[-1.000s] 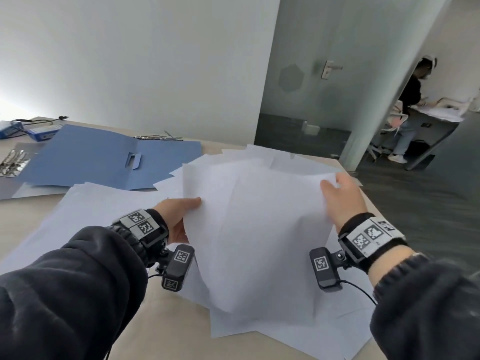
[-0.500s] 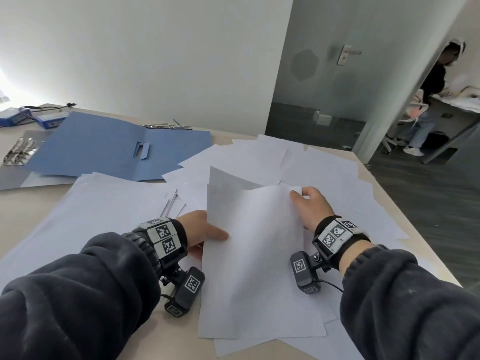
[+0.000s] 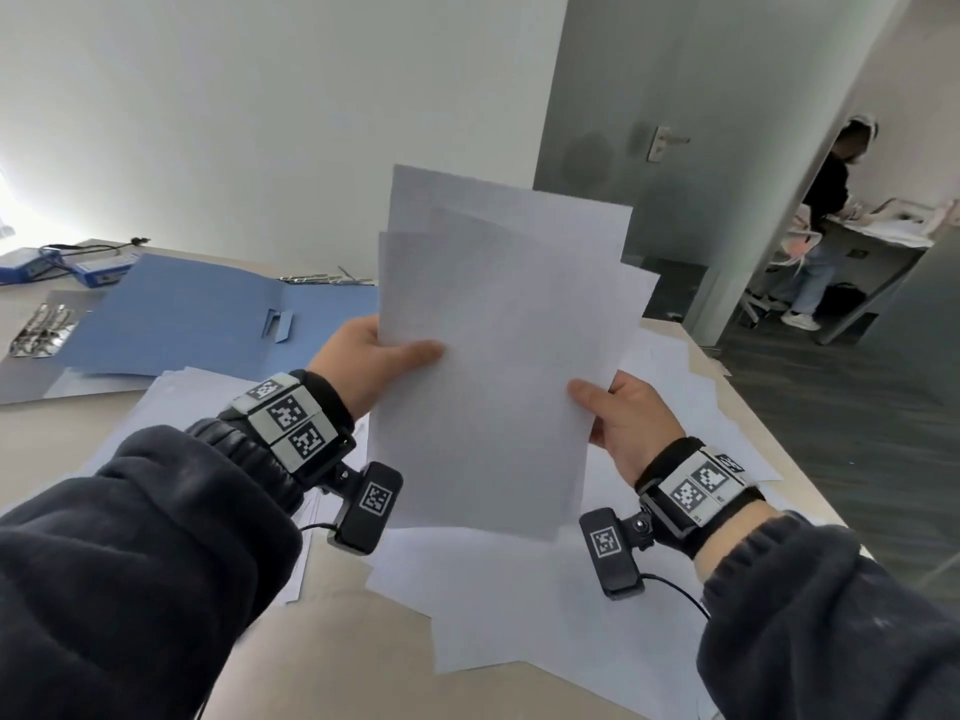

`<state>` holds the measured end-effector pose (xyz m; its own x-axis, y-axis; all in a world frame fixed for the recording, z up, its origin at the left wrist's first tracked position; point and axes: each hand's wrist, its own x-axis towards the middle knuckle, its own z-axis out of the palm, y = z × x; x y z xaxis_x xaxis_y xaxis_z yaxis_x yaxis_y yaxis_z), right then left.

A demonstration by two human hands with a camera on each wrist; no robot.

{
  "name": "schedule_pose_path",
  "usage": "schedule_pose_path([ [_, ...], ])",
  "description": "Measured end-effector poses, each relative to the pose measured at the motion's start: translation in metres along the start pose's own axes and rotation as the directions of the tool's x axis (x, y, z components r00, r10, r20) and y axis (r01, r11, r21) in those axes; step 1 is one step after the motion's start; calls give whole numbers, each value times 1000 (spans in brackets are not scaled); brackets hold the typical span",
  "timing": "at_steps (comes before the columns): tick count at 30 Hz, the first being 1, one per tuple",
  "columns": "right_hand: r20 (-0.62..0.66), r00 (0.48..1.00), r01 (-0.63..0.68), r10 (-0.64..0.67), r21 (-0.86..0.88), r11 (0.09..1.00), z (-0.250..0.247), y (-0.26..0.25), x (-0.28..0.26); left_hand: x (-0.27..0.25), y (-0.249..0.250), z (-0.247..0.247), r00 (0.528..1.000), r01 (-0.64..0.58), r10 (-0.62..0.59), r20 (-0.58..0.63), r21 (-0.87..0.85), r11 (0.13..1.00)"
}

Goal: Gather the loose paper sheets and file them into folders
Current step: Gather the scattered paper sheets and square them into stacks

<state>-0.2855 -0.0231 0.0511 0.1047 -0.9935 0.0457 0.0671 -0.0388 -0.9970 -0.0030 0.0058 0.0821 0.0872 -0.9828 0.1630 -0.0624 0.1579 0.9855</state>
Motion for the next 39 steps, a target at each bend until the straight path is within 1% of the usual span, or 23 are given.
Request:
schedule_pose_path([
  [2,-28,996,83,-81,76,994,5,-19,-6,-2,19,1,998,-63,63,-1,-77,995],
  [4,-18,992,128,-126,107,986,8,-31,-12,-6,27,2,996,-91,92,7,-135,987],
  [7,37,990,128,-133,102,986,7,-25,-22,-17,16,6,997,-53,60,44,-142,989],
  [11,97,994,51,-53,22,998,3,7,-32,-33,-23,9,996,79,-73,61,-100,992],
  [14,56,998,17,-16,-30,999,3,23,-36,-42,-49,15,981,187,-184,68,-35,982],
  [15,50,999,12,-10,-43,999,4,25,-37,-44,-55,18,976,213,-211,58,-20,977],
  [17,55,998,-5,10,-90,996,2,24,-38,-43,-65,20,965,261,-261,-2,11,965],
  [19,38,999,-18,27,-210,978,-8,22,-35,-37,-72,19,941,334,-334,-47,-11,943],
  [22,-55,998,-29,8,-397,917,-42,25,-23,-30,-80,18,890,449,-453,-43,-76,890],
  [24,-121,992,-48,-24,-553,832,-70,33,-13,-25,-87,20,862,502,-506,-40,-74,862],
  [27,-203,979,-147,-6,-732,665,-103,39,-3,-16,-94,32,828,552,-559,-40,-110,826],
  [29,-205,978,-194,43,-813,549,-115,38,1,-10,-94,42,815,568,-578,-44,-138,811],
  [32,-176,979,-201,105,-931,306,-122,35,9,0,-94,60,811,571,-585,-27,-184,800],
  [34,-151,981,-167,124,-977,135,-125,34,19,7,-94,71,812,567,-584,-16,-220,794],
  [35,-146,980,-156,139,-986,64,-127,34,24,10,-94,76,813,564,-583,-13,-231,792],
  [37,-148,974,-144,171,-989,-39,-130,32,35,16,-96,85,816,558,-578,-1,-255,790],
  [39,-155,970,-137,189,-985,-105,-134,28,48,22,-97,93,815,559,-579,12,-280,781],
])
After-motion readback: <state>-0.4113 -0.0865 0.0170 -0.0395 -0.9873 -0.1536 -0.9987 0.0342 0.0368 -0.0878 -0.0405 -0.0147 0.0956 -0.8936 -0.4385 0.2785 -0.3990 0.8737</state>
